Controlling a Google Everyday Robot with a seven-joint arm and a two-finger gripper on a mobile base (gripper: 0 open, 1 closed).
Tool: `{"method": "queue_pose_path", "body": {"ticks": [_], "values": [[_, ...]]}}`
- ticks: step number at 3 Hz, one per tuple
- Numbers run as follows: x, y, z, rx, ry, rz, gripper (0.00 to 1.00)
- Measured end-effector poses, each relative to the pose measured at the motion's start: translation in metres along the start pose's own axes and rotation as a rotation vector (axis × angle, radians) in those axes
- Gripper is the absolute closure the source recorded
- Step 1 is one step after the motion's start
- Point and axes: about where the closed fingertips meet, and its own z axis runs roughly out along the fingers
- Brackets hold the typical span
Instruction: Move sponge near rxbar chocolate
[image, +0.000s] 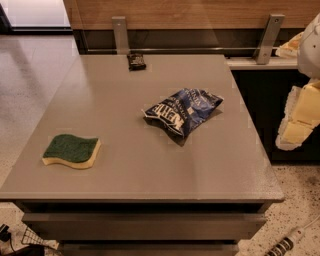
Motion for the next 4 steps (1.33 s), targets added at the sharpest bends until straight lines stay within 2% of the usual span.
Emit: {"method": "queue_pose_path", "body": {"ticks": [1,2,3,4], "values": [[0.0,0.0,0.0,0.002,-0.001,0.0,0.0],[-0.021,0.002,0.006,0.003,-0.061,-0.028,0.0],[-0.051,0.01,0.024,-0.009,-0.193,-0.05,0.0],[-0.09,0.022,0.047,-0.019,-0.367,-0.065,0.0]]}}
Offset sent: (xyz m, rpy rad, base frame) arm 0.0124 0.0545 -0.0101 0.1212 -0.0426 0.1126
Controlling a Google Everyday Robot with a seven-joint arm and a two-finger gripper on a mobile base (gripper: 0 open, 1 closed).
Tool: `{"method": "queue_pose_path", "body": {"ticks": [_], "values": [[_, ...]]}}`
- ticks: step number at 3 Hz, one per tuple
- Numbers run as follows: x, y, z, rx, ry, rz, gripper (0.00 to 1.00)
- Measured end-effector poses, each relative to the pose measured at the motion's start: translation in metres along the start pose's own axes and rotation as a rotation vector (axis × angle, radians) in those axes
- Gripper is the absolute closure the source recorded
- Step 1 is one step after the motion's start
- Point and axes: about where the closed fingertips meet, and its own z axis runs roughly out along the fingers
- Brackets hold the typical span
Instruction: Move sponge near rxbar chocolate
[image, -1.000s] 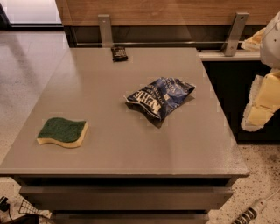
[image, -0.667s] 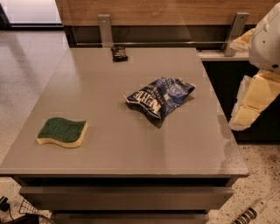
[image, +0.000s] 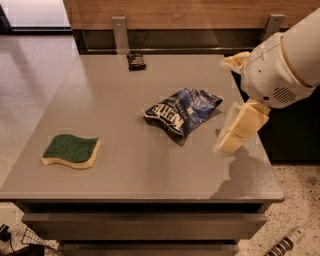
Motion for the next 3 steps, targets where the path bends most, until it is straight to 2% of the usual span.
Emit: {"method": "queue_pose_path", "body": {"ticks": [1,2,3], "values": [[-0.036,0.007,0.037,-0.002,-0.197,-0.01,0.0],[-0.066,0.016,0.064,-0.04,-0.345,0.0,0.0],[-0.09,0.028,0.08,-0.089,-0.407,0.018,0.0]]}}
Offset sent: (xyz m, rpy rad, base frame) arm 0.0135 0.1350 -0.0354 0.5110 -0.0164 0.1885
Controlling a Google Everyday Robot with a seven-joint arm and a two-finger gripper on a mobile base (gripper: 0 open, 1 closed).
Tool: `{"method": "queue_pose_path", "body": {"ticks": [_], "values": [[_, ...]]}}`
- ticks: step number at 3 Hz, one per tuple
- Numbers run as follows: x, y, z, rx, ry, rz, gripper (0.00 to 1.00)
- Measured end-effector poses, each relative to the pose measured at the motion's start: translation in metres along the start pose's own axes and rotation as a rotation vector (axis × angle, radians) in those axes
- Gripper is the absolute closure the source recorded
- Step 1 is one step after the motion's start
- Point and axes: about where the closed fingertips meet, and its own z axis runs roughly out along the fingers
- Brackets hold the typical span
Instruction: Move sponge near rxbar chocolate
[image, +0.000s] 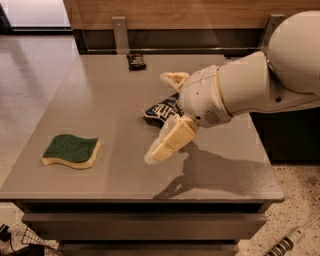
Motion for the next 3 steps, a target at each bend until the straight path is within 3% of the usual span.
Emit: {"method": "queue_pose_path", "body": {"ticks": [1,2,3], "values": [[0.002,0.003,0.015,-0.019,-0.015,0.003,0.0],[0.008,0.007,0.052,-0.067,-0.03,0.015,0.0],[-0.006,0.022,0.096,-0.147,-0.081,0.007,0.0]]}}
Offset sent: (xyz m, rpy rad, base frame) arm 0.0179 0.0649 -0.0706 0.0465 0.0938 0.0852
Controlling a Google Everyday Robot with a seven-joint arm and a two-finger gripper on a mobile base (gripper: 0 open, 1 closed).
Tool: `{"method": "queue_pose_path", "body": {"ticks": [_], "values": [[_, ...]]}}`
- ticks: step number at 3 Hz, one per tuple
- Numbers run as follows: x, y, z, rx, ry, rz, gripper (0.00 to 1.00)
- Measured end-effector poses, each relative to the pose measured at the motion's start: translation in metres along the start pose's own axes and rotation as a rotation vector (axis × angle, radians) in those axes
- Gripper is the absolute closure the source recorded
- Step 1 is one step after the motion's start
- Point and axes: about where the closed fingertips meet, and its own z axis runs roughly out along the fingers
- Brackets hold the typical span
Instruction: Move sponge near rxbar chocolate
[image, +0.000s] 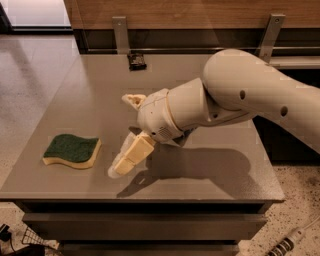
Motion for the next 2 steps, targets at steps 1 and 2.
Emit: {"method": "queue_pose_path", "body": {"ticks": [1,2], "values": [[-0.019,0.014,0.045,-0.068,-0.059,-0.021,0.0],[-0.026,0.021,0.069,-0.097,-0.081,-0.033,0.0]]}}
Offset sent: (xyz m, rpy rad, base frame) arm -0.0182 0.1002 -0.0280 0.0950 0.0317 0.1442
